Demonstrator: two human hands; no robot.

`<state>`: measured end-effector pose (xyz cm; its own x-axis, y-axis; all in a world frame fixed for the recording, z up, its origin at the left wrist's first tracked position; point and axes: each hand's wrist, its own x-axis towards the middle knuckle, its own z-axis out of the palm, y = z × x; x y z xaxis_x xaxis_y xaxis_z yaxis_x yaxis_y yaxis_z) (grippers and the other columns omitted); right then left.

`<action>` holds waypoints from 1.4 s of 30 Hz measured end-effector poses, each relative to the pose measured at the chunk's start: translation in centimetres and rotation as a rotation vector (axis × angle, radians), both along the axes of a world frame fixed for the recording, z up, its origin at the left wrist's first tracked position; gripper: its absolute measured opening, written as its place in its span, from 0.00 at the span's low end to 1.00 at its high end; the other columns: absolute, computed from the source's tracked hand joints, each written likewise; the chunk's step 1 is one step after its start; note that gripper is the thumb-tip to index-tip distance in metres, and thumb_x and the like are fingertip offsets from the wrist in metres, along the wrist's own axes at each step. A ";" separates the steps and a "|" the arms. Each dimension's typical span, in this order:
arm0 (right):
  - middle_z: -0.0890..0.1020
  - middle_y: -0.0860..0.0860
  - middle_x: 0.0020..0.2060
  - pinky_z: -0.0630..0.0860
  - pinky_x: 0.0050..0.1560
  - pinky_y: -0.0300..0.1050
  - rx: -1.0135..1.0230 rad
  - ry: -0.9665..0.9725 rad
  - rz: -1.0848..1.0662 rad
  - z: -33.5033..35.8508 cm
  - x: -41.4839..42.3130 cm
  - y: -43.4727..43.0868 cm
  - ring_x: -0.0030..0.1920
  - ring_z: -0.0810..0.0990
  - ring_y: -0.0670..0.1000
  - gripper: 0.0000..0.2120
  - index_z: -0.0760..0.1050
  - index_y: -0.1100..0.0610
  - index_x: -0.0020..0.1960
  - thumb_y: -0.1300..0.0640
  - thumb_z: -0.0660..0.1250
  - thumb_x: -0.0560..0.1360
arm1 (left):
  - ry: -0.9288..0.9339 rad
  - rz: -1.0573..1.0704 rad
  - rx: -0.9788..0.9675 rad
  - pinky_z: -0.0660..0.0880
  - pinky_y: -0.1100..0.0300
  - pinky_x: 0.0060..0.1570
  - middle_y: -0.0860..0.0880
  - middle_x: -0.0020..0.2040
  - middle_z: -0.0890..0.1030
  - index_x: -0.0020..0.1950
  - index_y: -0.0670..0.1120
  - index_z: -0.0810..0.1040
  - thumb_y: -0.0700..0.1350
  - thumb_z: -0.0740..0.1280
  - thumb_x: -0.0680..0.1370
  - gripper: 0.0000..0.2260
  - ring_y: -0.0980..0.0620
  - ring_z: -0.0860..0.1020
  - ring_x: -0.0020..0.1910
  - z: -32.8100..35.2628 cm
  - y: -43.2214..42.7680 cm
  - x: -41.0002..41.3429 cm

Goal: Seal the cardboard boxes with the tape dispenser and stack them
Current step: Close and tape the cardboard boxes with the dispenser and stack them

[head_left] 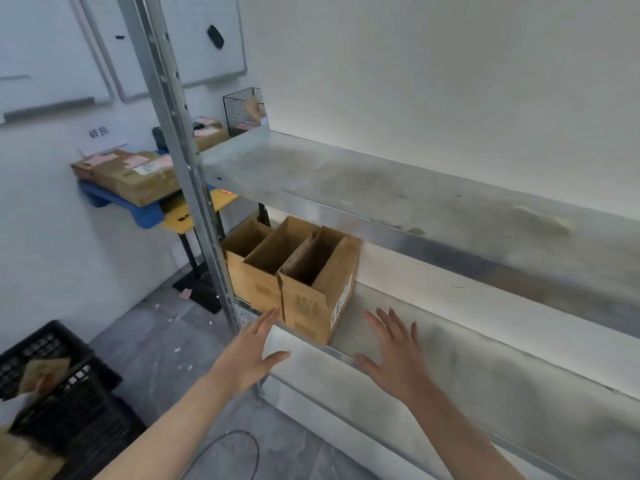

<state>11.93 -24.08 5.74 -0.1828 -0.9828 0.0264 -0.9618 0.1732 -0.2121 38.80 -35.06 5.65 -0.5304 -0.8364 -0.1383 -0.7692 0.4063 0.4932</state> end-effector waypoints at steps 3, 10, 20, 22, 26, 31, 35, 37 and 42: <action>0.52 0.47 0.79 0.40 0.75 0.59 0.065 0.003 -0.066 -1.6 0.9 -1.5 0.79 0.46 0.52 0.37 0.47 0.43 0.78 0.30 0.53 0.75 | 0.054 0.046 0.077 0.60 0.51 0.72 0.55 0.78 0.52 0.77 0.57 0.45 0.64 0.63 0.74 0.39 0.50 0.57 0.76 -1.7 -2.5 0.2; 0.49 0.46 0.79 0.41 0.76 0.58 0.153 -0.033 -0.221 -3.1 2.8 -2.8 0.79 0.44 0.51 0.36 0.42 0.41 0.78 0.32 0.54 0.76 | 0.323 0.055 0.209 0.60 0.55 0.71 0.56 0.76 0.57 0.77 0.56 0.48 0.63 0.67 0.71 0.41 0.52 0.59 0.74 -3.0 -4.6 -2.3; 0.49 0.45 0.79 0.41 0.77 0.60 0.177 -0.066 -0.277 -3.2 3.7 -4.1 0.79 0.44 0.51 0.36 0.42 0.39 0.77 0.31 0.53 0.76 | 0.488 0.229 0.166 0.64 0.63 0.63 0.54 0.69 0.64 0.73 0.53 0.55 0.55 0.71 0.73 0.35 0.54 0.66 0.67 -3.4 -4.4 -5.0; 0.48 0.45 0.79 0.40 0.76 0.60 0.189 -0.051 -0.267 -3.4 3.8 -4.6 0.79 0.44 0.51 0.38 0.42 0.39 0.77 0.26 0.47 0.73 | 0.475 0.265 0.113 0.65 0.60 0.64 0.52 0.70 0.61 0.74 0.51 0.54 0.55 0.70 0.74 0.36 0.53 0.65 0.68 -3.4 -4.9 -4.8; 0.49 0.45 0.79 0.37 0.74 0.60 0.185 -0.048 -0.247 -3.6 4.4 -5.6 0.79 0.44 0.52 0.45 0.42 0.39 0.77 0.21 0.35 0.64 | 0.479 0.189 0.127 0.63 0.63 0.63 0.53 0.71 0.59 0.76 0.53 0.49 0.56 0.71 0.73 0.40 0.55 0.65 0.68 -3.9 -5.8 -4.4; 0.48 0.44 0.79 0.36 0.73 0.60 0.181 -0.060 -0.255 -2.9 4.5 -7.1 0.79 0.44 0.52 0.41 0.41 0.42 0.78 0.26 0.47 0.71 | 0.454 0.132 0.096 0.68 0.63 0.64 0.53 0.66 0.66 0.74 0.49 0.57 0.53 0.73 0.72 0.37 0.57 0.69 0.62 -4.6 -5.3 -5.1; 0.50 0.42 0.78 0.38 0.74 0.60 0.153 -0.114 -0.274 -2.9 3.7 -7.0 0.79 0.46 0.51 0.46 0.44 0.43 0.78 0.23 0.45 0.66 | 0.442 0.069 0.153 0.73 0.54 0.64 0.53 0.65 0.67 0.72 0.50 0.59 0.53 0.74 0.70 0.36 0.56 0.71 0.61 -4.9 -5.7 -5.6; 0.51 0.42 0.78 0.40 0.75 0.62 0.139 -0.121 -0.278 -3.2 3.1 -6.5 0.79 0.46 0.51 0.43 0.45 0.42 0.78 0.24 0.50 0.69 | 0.424 0.009 0.198 0.72 0.51 0.65 0.53 0.68 0.64 0.73 0.54 0.54 0.55 0.74 0.70 0.39 0.52 0.70 0.66 -5.0 -6.8 -5.9; 0.51 0.42 0.79 0.39 0.75 0.59 0.142 -0.123 -0.314 -3.9 1.8 -4.8 0.79 0.46 0.50 0.41 0.43 0.41 0.78 0.27 0.56 0.72 | 0.431 -0.102 0.329 0.70 0.49 0.67 0.60 0.71 0.61 0.74 0.65 0.38 0.61 0.78 0.63 0.56 0.54 0.66 0.69 -4.7 -9.1 -6.9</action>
